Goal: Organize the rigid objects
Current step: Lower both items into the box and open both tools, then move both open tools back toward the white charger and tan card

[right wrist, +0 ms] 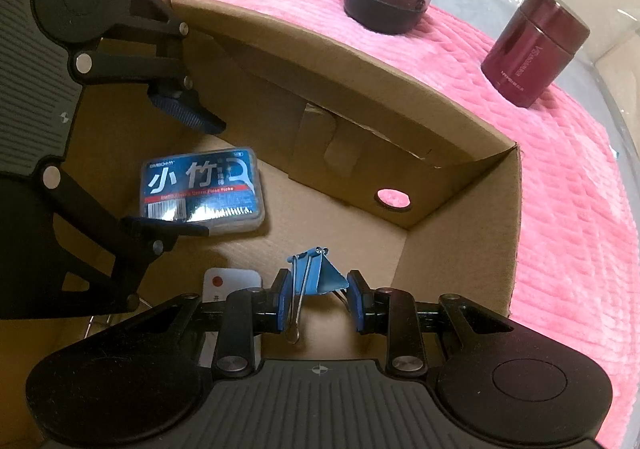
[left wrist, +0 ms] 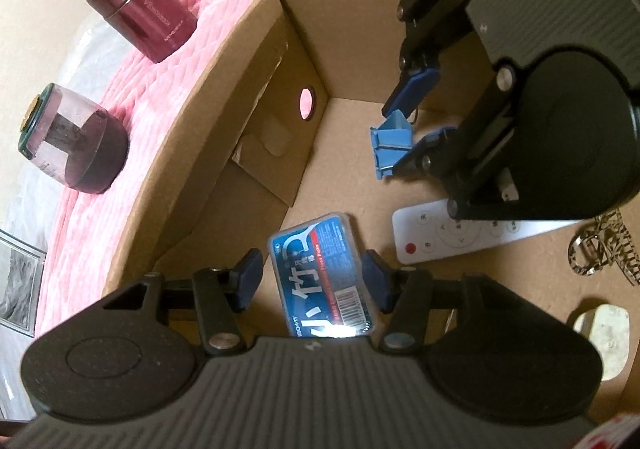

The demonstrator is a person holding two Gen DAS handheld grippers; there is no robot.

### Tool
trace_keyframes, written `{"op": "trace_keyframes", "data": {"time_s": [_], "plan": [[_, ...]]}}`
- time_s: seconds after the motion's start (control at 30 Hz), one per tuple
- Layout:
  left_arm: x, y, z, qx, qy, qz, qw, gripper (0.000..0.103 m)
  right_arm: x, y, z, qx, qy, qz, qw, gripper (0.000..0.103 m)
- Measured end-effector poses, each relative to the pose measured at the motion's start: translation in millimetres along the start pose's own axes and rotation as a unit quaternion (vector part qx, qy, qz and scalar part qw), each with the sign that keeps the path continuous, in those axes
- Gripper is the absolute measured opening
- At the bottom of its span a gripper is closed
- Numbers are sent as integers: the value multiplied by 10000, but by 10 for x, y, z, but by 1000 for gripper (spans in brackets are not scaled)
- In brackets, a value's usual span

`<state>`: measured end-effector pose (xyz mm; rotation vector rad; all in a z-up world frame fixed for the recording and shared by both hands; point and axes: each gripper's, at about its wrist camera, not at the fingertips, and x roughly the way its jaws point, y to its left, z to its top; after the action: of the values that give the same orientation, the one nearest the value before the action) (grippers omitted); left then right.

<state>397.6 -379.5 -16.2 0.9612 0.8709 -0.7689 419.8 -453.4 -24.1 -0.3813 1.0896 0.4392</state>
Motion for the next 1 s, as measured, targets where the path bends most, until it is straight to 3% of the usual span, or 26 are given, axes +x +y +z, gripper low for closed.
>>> {"op": "trace_keyframes", "data": {"time_s": [0.5,0.73,1.0], "plan": [[-235,30,-52,-48,-451,-122,9989,51,144,69,12,-351,276,-168,9989,26],[-395,35,-124,-245,-718,-124,9970,51,-40,62,-32,-279,-30,-202,9994,27],[-969,42,-343,-599,-1338,-34,9892,52,-644,171,-155,-56,-627,-311,9975,27]]}}
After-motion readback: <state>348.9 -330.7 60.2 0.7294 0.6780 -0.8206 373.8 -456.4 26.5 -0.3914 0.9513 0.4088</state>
